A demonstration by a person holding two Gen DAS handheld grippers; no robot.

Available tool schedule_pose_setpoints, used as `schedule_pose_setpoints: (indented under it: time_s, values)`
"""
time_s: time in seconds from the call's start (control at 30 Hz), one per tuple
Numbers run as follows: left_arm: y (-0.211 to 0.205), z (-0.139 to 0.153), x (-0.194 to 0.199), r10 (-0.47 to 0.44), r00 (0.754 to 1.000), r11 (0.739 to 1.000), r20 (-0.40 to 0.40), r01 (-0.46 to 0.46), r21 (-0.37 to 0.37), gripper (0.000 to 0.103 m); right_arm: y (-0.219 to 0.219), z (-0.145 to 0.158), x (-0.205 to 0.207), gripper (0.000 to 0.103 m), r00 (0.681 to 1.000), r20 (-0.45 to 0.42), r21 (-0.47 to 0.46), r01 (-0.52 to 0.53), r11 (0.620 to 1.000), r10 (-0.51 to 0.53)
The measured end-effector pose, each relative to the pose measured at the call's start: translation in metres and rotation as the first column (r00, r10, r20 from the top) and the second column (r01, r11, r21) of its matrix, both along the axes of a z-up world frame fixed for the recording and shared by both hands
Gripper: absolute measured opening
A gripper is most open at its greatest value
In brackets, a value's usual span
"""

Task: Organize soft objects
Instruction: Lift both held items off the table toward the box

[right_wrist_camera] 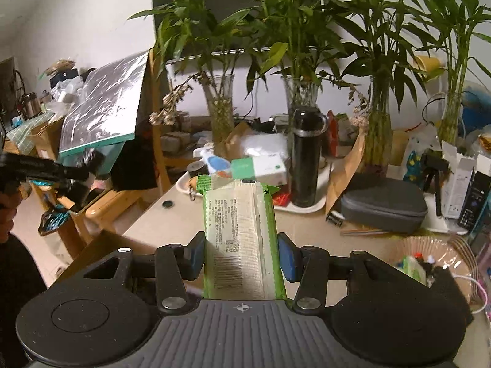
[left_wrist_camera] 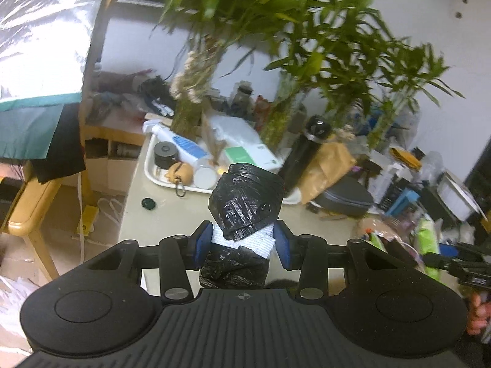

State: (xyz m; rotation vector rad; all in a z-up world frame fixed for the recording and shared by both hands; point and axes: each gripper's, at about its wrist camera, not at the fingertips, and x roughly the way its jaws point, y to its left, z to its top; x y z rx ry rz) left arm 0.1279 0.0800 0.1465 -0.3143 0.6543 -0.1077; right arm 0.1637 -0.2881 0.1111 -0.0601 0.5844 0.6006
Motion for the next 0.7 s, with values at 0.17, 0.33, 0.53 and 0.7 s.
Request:
schedule_pose_setpoints:
  time_s: [0.17,0.33,0.53,0.7]
  values:
    - [-0.021,0.008,-0.016,-0.057,0.998,0.998,-0.008,0.057,0.002,0.042,-0.005,-0.001,-0.014,0.051,1.000,-0.016,0.021,0.021,1.000,-0.020]
    - [-0.040,0.007,-0.024,-0.103,0.993,0.995,-0.049,0.104,0.007,0.042,-0.006,-0.001,-0.024,0.051,0.999,-0.027,0.019,0.026,0.999,-0.025]
    - [-0.055,-0.007,-0.019,-0.144,0.981,0.989,-0.133,0.144,-0.012,0.042,-0.002,-0.005,-0.034,0.051,0.999,-0.036,-0.010,0.026,1.000,-0.026]
    - [-0.063,-0.020,-0.018,-0.197,0.962,0.979,-0.187,0.186,-0.079,0.044,-0.001,-0.008,-0.038,0.051,0.999,-0.044,-0.016,0.012,1.000,-0.013]
